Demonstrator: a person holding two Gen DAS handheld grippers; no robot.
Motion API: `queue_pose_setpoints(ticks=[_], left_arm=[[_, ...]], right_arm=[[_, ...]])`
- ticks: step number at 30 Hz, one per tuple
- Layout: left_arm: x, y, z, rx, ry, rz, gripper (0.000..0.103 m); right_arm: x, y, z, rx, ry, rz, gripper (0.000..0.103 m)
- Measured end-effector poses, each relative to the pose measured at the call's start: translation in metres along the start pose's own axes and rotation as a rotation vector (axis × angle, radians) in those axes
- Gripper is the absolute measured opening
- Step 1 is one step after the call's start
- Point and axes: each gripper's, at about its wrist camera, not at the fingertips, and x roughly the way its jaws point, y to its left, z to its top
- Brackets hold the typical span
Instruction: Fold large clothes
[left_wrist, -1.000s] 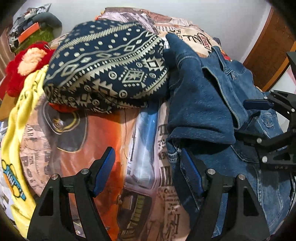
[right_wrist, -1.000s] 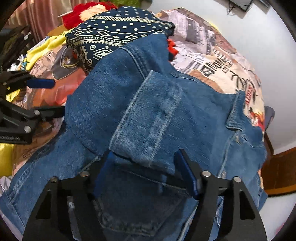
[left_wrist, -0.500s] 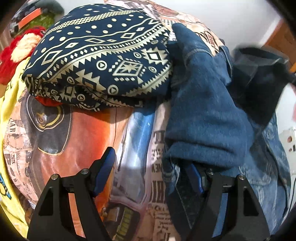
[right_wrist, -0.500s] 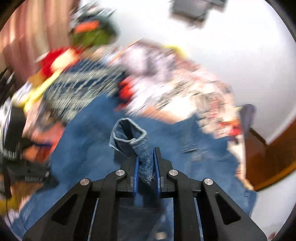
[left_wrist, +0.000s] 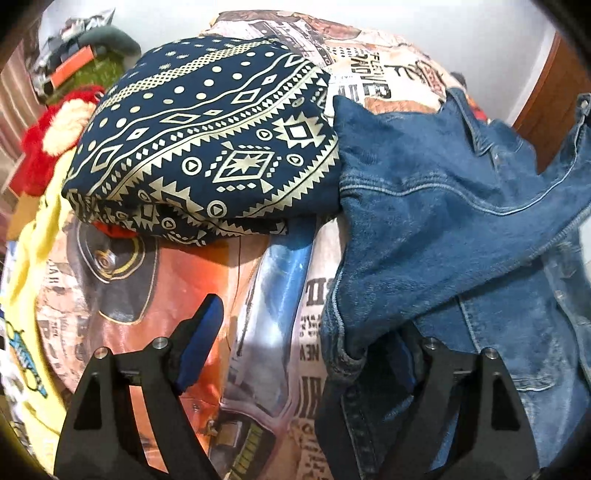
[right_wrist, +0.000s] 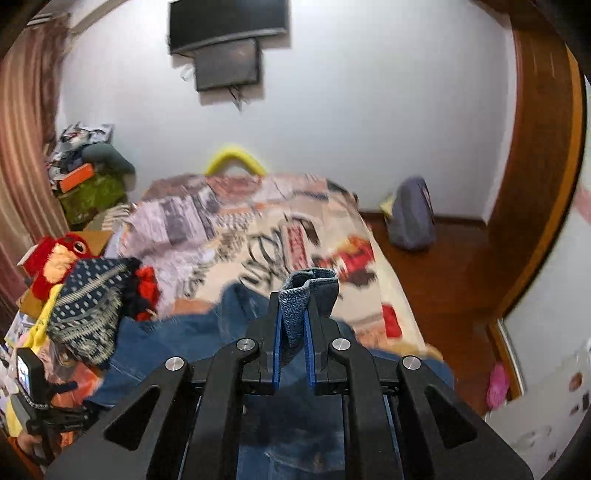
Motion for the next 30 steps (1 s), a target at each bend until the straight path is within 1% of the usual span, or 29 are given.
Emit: queue_pose_setpoints(ticks=[4,7,10,12,15,20,23,27,30], left_arm=[[0.011,0.003,0.003,0.007,0.015,0.006,0.080],[0.015,0.004,0.003,0.011,0.023,0.008,0.081],[0.015,0.002,0.003,0.016,0.028,0.011,0.081],[0.012,0.002,-0.003,0.022,0.028,0.017,0.082],[0.008,0.002,-0.008,0.021,0.032,0.021,0.082],[-0.002,0.002,-0.014,0.032,0.039,0.010,0.082],[-0.014,0.000,-0.017,0.055,0.024,-0.004,0.082],[-0.042,-0.007,-0.021,0.099,-0.030,-0.011,0.082],[-0.062,-0.014,-0.016,0.118,-0.075,-0.029,0.082]], right_arm=[[0.017,-0.022,-0.032,0.054,0.084,-0.013,0.009],[0.024,-0.042,-0.050,0.106,0.150,-0.002,0.009],[0.030,-0.062,-0.074,0.160,0.211,0.008,0.009],[0.034,-0.072,-0.089,0.204,0.258,0.026,0.009],[0.036,-0.083,-0.110,0.234,0.316,0.034,0.010],[0.030,-0.093,-0.136,0.264,0.373,0.035,0.012],[0.030,-0.098,-0.147,0.275,0.407,0.023,0.014],[0.026,-0.103,-0.158,0.280,0.438,-0.002,0.015],[0.020,-0.106,-0.159,0.279,0.433,-0.005,0.015]])
